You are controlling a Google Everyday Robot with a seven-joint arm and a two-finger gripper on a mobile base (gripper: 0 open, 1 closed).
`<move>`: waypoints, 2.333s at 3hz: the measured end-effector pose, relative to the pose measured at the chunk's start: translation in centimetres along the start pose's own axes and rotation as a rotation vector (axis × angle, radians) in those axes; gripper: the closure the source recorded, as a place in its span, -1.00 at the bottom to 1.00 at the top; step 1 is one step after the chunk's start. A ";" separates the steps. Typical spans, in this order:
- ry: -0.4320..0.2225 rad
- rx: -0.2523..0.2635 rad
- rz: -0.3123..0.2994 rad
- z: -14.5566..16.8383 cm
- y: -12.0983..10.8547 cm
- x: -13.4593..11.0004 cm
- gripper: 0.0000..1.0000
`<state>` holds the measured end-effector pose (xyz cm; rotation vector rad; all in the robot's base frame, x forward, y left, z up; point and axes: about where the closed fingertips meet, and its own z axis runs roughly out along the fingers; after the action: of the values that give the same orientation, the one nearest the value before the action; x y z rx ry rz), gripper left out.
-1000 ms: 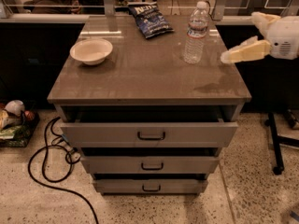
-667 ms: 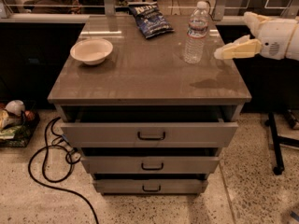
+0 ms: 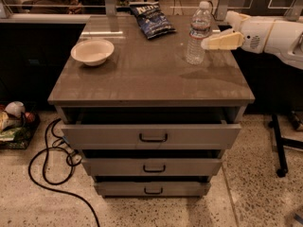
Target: Place water bottle into paper bowl
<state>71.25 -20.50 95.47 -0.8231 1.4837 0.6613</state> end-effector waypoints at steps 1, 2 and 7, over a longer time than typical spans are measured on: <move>-0.019 -0.016 0.046 1.8 -1.4 0.6 -1.00; -0.031 -0.022 0.065 2.6 -2.7 1.3 -1.00; -0.061 -0.103 0.044 7.0 -2.9 1.8 0.31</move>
Offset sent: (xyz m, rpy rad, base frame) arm 0.0581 -0.0068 -0.0192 0.0858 0.0470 0.0151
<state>77.70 -16.67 93.25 -0.8440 1.4255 0.7946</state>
